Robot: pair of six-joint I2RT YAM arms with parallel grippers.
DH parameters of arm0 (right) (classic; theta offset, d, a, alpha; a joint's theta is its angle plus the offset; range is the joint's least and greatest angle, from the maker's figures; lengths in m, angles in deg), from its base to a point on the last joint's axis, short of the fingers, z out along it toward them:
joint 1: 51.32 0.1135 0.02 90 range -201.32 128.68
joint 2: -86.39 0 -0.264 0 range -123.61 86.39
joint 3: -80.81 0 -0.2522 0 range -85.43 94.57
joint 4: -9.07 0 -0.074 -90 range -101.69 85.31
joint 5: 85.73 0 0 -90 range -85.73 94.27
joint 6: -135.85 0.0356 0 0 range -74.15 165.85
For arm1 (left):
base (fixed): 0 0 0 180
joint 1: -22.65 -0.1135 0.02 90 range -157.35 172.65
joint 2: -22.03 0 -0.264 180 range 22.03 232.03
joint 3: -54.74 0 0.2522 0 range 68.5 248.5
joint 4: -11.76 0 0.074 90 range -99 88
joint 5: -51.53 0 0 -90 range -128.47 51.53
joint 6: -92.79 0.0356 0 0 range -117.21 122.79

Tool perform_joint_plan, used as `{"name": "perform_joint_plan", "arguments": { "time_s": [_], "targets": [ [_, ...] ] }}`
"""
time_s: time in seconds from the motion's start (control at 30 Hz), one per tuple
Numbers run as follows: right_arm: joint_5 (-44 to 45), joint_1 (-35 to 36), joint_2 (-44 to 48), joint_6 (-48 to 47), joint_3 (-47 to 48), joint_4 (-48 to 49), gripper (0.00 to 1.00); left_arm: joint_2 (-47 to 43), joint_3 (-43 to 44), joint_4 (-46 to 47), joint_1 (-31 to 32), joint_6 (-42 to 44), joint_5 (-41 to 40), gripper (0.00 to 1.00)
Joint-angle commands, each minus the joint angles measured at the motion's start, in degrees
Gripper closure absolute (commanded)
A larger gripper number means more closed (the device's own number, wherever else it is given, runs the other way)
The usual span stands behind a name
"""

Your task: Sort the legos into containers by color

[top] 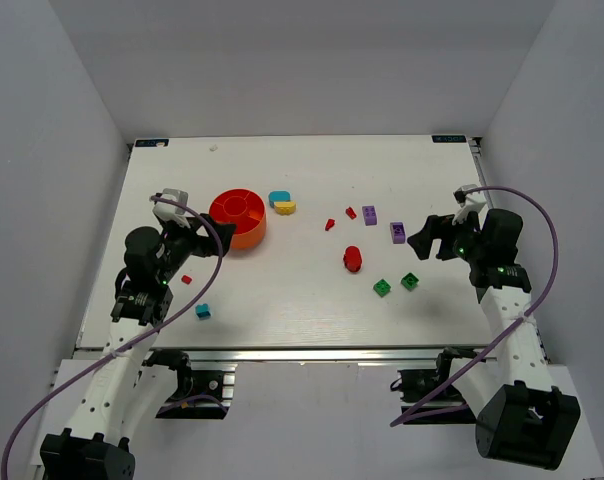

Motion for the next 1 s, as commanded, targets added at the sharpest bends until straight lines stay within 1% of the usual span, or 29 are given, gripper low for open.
{"name": "perform_joint_plan", "arguments": {
  "time_s": [0.0, 0.23, 0.33, 0.4, 0.43, 0.47, 0.5, 0.57, 0.6, 0.63, 0.67, 0.7, 0.73, 0.77, 0.8, 0.83, 0.87, 0.9, 0.97],
  "targets": [
    [-2.09, -0.36, -0.07, 0.81, 2.79, -0.25, 0.11, -0.28, -0.31, 1.26, -0.19, -0.39, 1.51, 0.02],
    [-4.64, -0.27, 1.07, -1.47, 1.39, 0.19, 0.11, -0.45, -0.31, 1.26, -0.19, -0.39, 1.6, 0.02],
    [-7.71, -0.27, 1.51, -4.63, 0.25, 0.01, 0.11, -0.28, -0.31, 1.26, -0.19, -0.48, 1.68, 0.02],
    [-10.78, -0.1, 2.65, -9.8, -0.98, -0.43, 0.11, -0.28, -0.31, 1.26, -0.19, -0.39, 1.6, 0.02],
    [-12.63, -0.27, 3.18, -12.35, -3.17, -0.34, 0.11, -0.37, -0.31, 1.18, -0.19, -0.57, 1.51, 0.02],
    [-14.3, -0.27, 4.05, -17.68, -4.14, -0.34, 0.11, -0.45, -0.31, 1.18, -0.19, -0.57, 0.99, 0.04],
    [-15.45, -0.09, 4.41, -19.04, -5.02, -0.43, 0.11, -0.45, -0.31, 1.0, -0.19, -0.92, 0.72, 0.12],
    [-14.23, 0.26, 4.76, -18.97, -4.51, -0.43, 0.11, -0.37, 0.04, 0.74, -0.19, -0.83, -1.03, 0.23],
    [-12.31, 0.35, 4.59, -18.44, -3.72, -1.12, 0.11, -0.45, 0.31, -0.05, -0.19, -1.09, -2.0, 0.37],
    [-11.25, 0.61, 3.98, -18.44, -2.76, -1.57, 0.11, -0.89, 0.48, -0.49, -0.19, -1.27, -3.4, 0.45],
    [-10.37, 0.7, 3.36, -18.96, -1.01, -3.22, 0.11, -0.98, 0.4, -0.84, -0.19, -2.05, -6.55, 0.53],
    [-10.19, 0.79, 2.92, -19.31, -0.12, -4.28, 0.11, -1.24, 0.4, -1.37, -0.19, -2.58, -8.58, 0.69],
    [-10.53, 1.05, 2.22, -19.4, 0.41, -4.47, 0.11, -1.16, 0.83, -2.07, -0.19, -3.02, -10.51, 0.72],
    [-12.19, 1.22, 1.08, -19.49, 0.59, -5.34, 0.11, -0.55, 1.1, -3.21, -0.19, -3.38, -12.27, 0.74],
    [-14.12, 1.23, 0.64, -19.67, 0.59, -6.05, 0.11, 0.24, 1.54, -3.91, -0.19, -4.34, -14.81, 0.74],
    [-17.44, 1.4, -0.06, -22.37, 0.77, -7.18, 0.11, 1.29, 2.06, -4.44, -0.8, -4.78, -15.62, 0.69],
    [-19.91, 1.58, -0.68, -23.87, 1.03, -8.76, 0.11, 4.44, 4.24, -5.75, -1.59, -5.4, -16.15, 0.6],
    [-22.64, 1.75, -0.77, -24.41, 2.08, -11.04, 0.11, 6.29, 5.66, -8.9, -1.59, -6.71, -18.68, 0.46],
    [-21.88, 2.02, -0.08, -22.14, 2.7, -11.06, 0.11, 10.25, 10.38, -13.56, -2.2, -7.16, -22.12, 0.32]
  ]
}}
